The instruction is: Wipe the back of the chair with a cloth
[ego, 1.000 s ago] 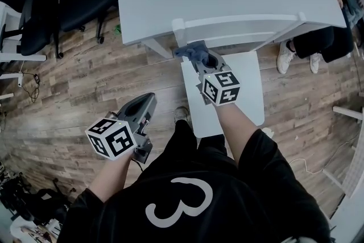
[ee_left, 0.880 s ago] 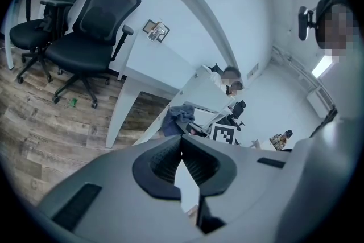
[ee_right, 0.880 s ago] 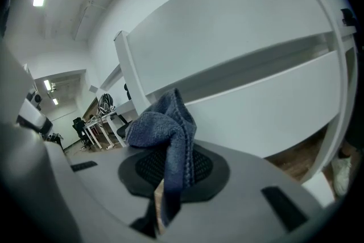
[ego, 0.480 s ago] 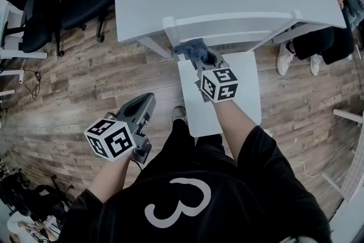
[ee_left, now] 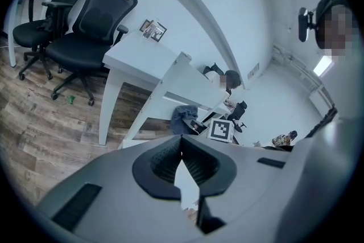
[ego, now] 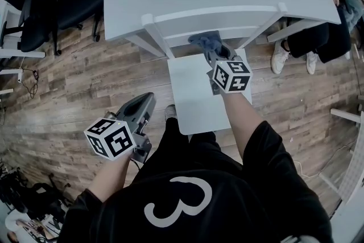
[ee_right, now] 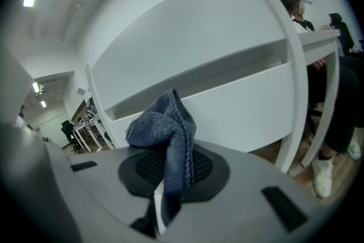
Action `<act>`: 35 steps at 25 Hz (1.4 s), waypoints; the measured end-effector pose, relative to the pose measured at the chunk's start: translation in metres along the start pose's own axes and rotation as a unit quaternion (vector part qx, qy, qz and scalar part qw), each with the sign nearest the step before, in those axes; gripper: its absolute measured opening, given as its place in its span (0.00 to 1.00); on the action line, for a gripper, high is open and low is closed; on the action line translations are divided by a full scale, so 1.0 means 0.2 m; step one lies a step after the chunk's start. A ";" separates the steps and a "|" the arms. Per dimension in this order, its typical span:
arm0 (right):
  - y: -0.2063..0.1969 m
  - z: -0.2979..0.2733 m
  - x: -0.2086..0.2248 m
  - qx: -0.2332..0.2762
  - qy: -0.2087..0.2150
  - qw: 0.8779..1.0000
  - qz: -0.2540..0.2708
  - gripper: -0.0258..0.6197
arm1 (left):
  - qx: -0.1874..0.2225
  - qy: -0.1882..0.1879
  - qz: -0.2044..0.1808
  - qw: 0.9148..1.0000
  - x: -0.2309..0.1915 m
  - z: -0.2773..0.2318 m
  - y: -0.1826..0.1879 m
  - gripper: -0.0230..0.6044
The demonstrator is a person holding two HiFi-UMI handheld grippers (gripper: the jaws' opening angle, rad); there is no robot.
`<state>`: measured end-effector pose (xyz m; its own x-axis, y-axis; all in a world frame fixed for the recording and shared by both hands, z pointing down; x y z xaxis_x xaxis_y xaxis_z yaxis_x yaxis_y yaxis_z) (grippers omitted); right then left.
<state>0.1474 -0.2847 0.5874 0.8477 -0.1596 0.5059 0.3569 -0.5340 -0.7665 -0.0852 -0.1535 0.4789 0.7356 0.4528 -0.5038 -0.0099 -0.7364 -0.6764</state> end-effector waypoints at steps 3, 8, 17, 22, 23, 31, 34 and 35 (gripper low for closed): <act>0.05 0.06 0.14 0.006 -0.020 1.000 -0.004 0.11 | 0.000 -0.001 -0.002 1.000 0.06 -0.03 -0.01 0.06; 0.14 0.15 0.36 0.019 -0.053 0.998 -0.014 0.11 | 0.000 -0.002 -0.005 1.000 0.15 -0.08 -0.03 0.06; 0.24 0.26 0.59 0.030 -0.078 0.996 -0.022 0.11 | 0.014 0.014 -0.003 1.000 0.26 -0.08 -0.07 0.06; 0.26 0.28 0.65 0.025 -0.069 0.997 -0.029 0.11 | 0.028 0.026 0.003 0.999 0.31 -0.05 -0.11 0.06; 0.26 0.29 0.64 0.021 -0.062 0.997 -0.028 0.11 | 0.032 0.026 0.006 0.999 0.32 -0.04 -0.12 0.06; 0.21 0.60 0.50 -0.006 0.024 0.999 -0.044 0.11 | 0.052 -0.003 0.000 0.999 0.50 0.01 -0.13 0.06; 0.22 0.83 0.37 -0.003 0.072 0.996 -0.056 0.11 | 0.052 -0.021 -0.016 0.998 0.58 0.01 -0.10 0.06; 0.23 0.91 0.32 -0.005 0.086 0.995 -0.053 0.11 | 0.052 -0.028 -0.022 0.998 0.61 0.01 -0.09 0.06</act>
<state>0.2891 -0.1687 0.5124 0.7253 -0.2404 0.6451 0.4372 -0.5630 -0.7014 0.0034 -0.0846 0.4292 0.6976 0.5129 -0.5002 -0.0516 -0.6604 -0.7491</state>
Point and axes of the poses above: the fingertips, and each gripper's own axes: z backward along the fingers, x to its right, y out of its top, the point moved 4 cm from there along z, backward along the fingers, and after that the axes turned 11 degrees about -z, right-handed, at the moved point
